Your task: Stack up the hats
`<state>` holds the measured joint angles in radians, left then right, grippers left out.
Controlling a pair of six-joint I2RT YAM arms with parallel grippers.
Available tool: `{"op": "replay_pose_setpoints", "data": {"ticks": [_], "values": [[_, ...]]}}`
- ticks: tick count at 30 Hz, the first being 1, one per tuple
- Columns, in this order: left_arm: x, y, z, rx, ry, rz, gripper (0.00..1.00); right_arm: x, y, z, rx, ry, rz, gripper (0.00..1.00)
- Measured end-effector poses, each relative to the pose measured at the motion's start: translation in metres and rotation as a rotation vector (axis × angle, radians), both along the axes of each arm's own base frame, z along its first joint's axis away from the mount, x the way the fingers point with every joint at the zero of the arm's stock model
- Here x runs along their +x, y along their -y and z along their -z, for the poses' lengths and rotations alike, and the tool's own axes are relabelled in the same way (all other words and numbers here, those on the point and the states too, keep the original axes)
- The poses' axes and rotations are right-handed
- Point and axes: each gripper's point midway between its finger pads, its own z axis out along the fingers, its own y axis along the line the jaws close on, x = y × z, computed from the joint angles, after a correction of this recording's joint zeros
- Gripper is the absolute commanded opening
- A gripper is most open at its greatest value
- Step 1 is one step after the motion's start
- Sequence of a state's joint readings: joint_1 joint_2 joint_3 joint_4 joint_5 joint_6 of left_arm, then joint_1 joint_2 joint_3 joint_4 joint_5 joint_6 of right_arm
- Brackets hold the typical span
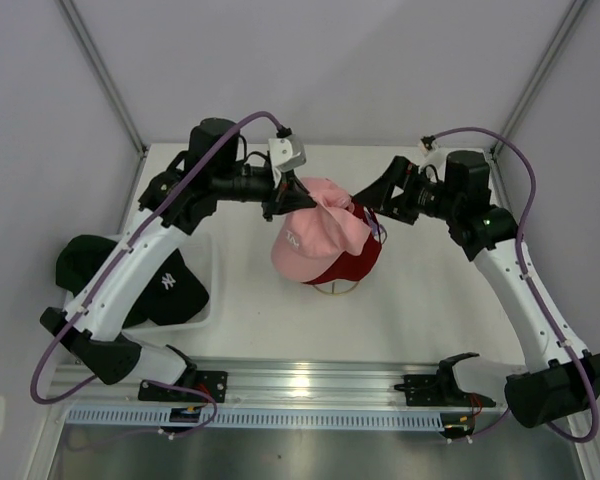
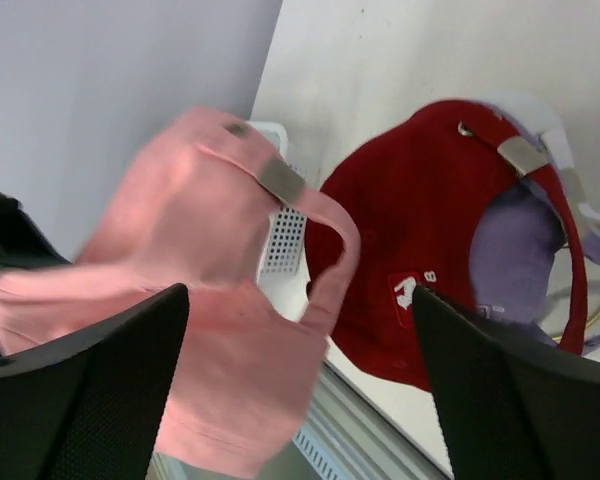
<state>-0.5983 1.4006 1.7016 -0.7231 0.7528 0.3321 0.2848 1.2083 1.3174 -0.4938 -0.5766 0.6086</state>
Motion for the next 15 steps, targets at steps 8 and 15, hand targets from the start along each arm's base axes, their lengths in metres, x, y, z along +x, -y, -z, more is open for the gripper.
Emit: {"op": "replay_pose_setpoints", "data": {"ticks": [8,15], "values": [[0.002,0.000,-0.029,-0.040,0.061,-0.015,0.02,-0.024,-0.014,-0.005,0.232,-0.130,0.031,1.00],[0.005,0.004,-0.023,-0.037,0.024,-0.011,0.02,-0.031,-0.026,-0.035,0.477,-0.140,0.042,0.94]]}}
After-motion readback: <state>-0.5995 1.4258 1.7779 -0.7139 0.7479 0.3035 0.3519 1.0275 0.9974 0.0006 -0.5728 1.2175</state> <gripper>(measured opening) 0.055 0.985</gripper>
